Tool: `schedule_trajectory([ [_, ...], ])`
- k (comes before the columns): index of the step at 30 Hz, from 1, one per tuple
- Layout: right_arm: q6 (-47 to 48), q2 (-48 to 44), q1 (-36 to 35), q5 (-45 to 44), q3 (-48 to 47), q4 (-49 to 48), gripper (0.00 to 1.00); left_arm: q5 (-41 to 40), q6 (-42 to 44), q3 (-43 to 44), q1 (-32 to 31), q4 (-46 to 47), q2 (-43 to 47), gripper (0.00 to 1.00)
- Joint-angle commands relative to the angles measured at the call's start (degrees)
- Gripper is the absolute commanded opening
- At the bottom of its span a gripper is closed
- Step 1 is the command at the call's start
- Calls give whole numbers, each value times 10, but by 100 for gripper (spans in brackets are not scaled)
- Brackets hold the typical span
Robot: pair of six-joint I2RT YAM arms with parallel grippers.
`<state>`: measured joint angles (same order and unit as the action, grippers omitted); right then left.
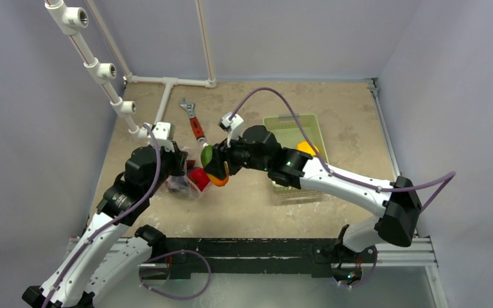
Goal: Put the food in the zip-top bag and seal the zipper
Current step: Place the fake fruit in the zipper food storage bag.
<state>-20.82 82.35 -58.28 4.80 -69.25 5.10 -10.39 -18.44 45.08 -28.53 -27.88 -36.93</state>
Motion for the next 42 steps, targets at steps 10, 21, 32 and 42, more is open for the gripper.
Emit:
schedule_trajectory([
  [10, 40, 109, -21, 36, -97, -7, 0, 21, 4, -8, 3, 30, 5, 0],
  [21, 43, 185, -21, 29, -156, 30, 9, 20, 5, -7, 3, 29, 4, 0],
  [32, -44, 235, -21, -21, -202, 32, 63, 20, 5, -8, 4, 28, 4, 0],
  [42, -80, 204, -21, -46, -191, 20, 87, 17, 5, -8, 4, 27, 4, 0],
])
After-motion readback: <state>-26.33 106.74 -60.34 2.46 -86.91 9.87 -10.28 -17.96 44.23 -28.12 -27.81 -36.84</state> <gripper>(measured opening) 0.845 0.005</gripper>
